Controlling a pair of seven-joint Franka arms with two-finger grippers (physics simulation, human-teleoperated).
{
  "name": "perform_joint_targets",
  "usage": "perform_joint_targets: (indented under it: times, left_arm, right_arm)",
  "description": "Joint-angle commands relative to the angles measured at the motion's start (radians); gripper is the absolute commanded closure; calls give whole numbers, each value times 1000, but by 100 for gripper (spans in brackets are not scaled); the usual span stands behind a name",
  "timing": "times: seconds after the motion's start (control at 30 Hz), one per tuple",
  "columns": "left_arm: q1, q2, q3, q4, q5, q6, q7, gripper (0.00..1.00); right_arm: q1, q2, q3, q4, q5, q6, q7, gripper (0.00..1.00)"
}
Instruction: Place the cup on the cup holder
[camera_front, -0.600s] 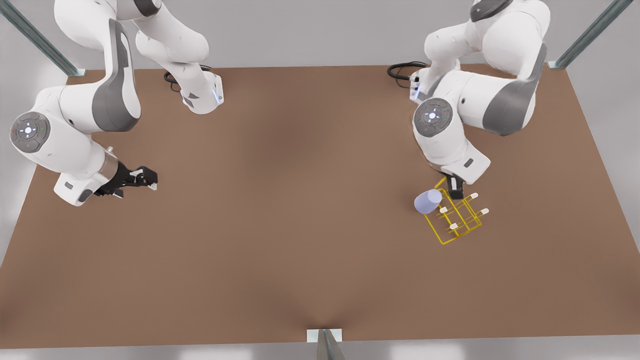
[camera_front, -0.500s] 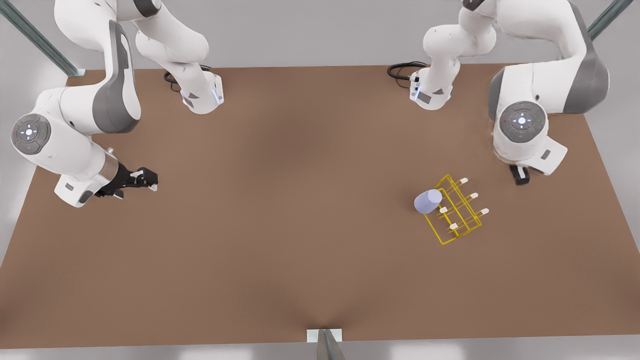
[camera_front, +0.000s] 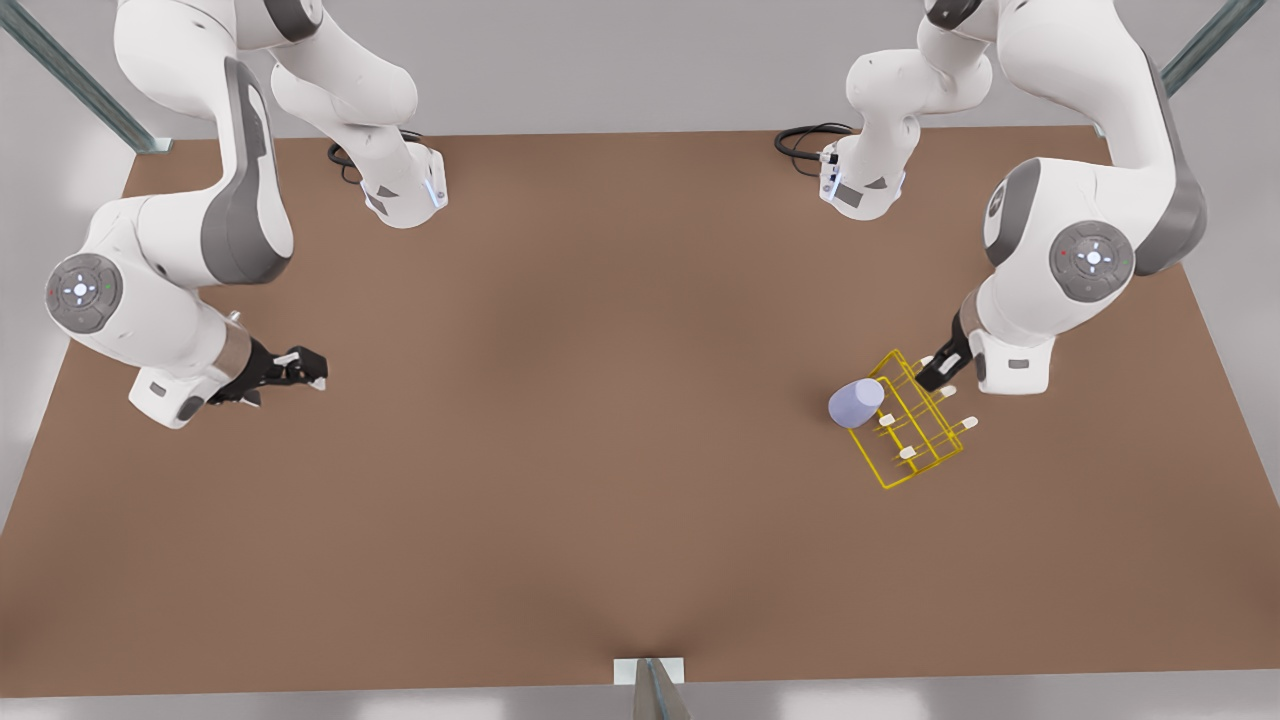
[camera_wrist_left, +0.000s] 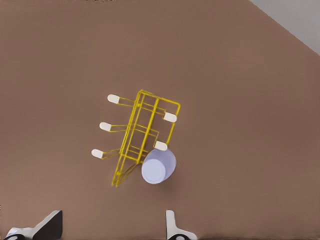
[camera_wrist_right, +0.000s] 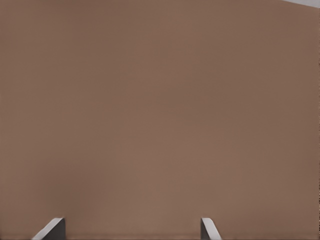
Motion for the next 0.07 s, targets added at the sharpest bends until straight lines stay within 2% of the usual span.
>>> perform_joint_targets:
  times: [0.0, 0.03]
  left_arm:
    - [-1, -1, -1, 1, -6, 14, 652, 0]
    - [-1, 0, -1, 1, -6, 16, 654, 0]
  right_arm:
    - [4, -5, 1, 1, -2, -14, 4, 0]
    - [4, -5, 1, 1, -2, -16, 4, 0]
